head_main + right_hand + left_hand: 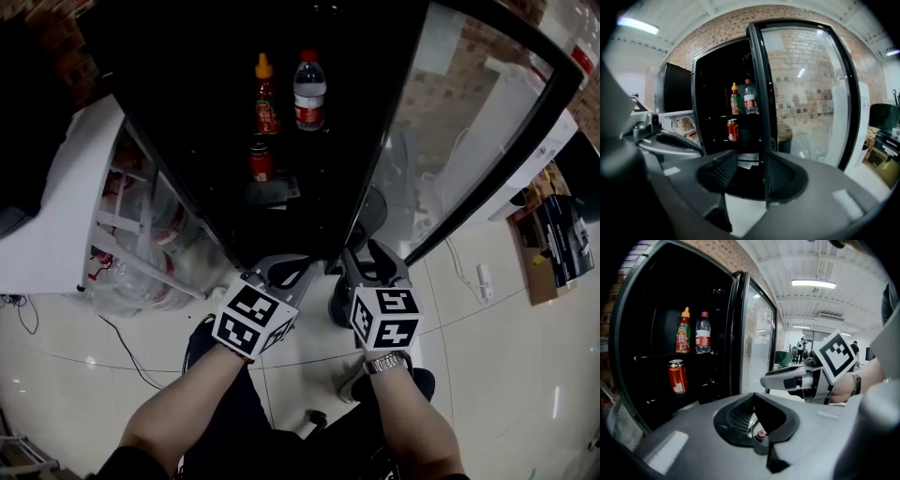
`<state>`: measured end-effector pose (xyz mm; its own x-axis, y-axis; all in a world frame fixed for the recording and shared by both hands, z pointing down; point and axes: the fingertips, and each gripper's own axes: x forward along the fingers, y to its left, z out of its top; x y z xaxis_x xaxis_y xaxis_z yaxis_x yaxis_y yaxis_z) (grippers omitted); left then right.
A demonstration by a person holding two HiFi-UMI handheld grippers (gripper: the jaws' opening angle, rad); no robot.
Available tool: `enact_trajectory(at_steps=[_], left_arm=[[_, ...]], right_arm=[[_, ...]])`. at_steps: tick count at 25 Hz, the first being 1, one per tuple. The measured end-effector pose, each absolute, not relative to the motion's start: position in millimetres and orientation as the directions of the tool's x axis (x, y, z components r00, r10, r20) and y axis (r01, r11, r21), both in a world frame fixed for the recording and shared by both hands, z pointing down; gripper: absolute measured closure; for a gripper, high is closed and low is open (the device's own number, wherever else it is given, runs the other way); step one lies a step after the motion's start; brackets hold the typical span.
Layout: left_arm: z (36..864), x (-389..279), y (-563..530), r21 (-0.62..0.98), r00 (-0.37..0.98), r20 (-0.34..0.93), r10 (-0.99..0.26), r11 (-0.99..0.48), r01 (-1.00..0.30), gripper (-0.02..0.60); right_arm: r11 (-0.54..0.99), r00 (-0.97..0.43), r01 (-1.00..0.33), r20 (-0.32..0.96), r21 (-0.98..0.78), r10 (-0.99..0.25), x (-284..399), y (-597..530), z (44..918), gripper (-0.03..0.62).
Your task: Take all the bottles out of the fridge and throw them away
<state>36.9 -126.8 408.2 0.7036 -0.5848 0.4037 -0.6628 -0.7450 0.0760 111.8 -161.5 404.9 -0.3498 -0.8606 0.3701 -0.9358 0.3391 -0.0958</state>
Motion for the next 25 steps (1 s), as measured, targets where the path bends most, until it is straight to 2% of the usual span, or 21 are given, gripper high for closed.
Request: enact_trajectory(at_steps=[9, 15, 25], left_arm=[[368.3, -13.8, -158.9, 0.039, 0.663, 0.353, -0.66, -0.698, -0.715, 0.578], [333.8, -48.3, -184.6, 0.014, 0.633, 0.3, -0.714, -0.66, -0.751, 0.578], [312.6, -91.3, -223.6, 0.003, 0.6, 0.261, -0.757, -0.62, -0.784, 0.577]], right_arm=[[0.442, -0.433, -0.896, 0.296, -0.041, -0.852, 46.2, -200.9, 344.3, 0.404], [0.489, -0.475, -0.872, 0.255, -0.011, -0.842, 7.8, -237.3, 305.8, 0.378], [0.503, -0.486, -0.864, 0.229, 0.018, -0.843, -44.6, -305.3, 276.4, 0.345]])
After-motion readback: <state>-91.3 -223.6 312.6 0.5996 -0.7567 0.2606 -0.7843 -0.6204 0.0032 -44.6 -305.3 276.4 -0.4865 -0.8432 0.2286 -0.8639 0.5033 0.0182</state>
